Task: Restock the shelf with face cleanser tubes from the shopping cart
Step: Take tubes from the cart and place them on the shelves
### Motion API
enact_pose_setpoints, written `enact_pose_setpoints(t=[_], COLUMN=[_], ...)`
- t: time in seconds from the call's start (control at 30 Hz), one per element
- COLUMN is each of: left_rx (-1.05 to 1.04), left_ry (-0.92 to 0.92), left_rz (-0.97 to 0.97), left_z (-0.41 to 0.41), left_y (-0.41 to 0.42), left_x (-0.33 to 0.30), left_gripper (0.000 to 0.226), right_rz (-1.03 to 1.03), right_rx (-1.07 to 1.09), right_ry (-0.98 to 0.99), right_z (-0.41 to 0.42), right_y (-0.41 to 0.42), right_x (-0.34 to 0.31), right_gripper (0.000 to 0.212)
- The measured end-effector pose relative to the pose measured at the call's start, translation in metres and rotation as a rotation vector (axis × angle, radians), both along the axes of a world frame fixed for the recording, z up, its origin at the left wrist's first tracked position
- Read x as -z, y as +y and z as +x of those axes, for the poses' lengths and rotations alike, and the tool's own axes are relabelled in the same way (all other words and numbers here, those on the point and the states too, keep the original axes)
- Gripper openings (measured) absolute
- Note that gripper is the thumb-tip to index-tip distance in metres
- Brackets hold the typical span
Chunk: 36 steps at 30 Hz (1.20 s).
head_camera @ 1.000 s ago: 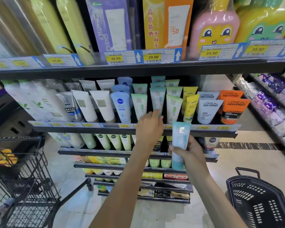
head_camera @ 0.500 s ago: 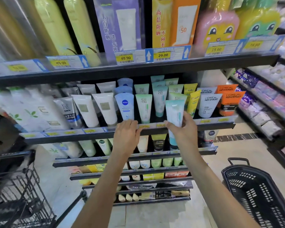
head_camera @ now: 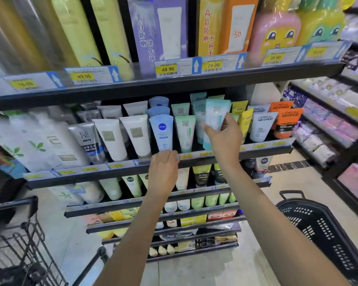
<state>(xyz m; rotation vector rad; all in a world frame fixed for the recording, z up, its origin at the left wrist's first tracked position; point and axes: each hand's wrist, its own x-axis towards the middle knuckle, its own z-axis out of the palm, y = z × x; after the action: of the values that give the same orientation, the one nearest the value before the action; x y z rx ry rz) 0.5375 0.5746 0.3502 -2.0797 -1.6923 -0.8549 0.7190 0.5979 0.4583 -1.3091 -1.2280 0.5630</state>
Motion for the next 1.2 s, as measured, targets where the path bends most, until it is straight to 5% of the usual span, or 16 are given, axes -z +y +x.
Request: enact_pose_setpoints(t=[0.43, 1.2], left_rx=[0.035, 0.051], left_ry=[-0.073, -0.065], left_rz=[0.017, 0.073], left_z=[-0.001, 0.000], left_y=[0.002, 0.001], left_x=[0.008, 0.009], left_gripper=[0.010, 0.020], right_rz=[0.013, -0.092], right_rx=[0.053, 0.121], right_ry=[-0.042, -0.262], right_z=[-0.017, -0.025], right_y=[0.003, 0.008], right_x=[0.013, 0.041], right_gripper=[0.061, 0.041])
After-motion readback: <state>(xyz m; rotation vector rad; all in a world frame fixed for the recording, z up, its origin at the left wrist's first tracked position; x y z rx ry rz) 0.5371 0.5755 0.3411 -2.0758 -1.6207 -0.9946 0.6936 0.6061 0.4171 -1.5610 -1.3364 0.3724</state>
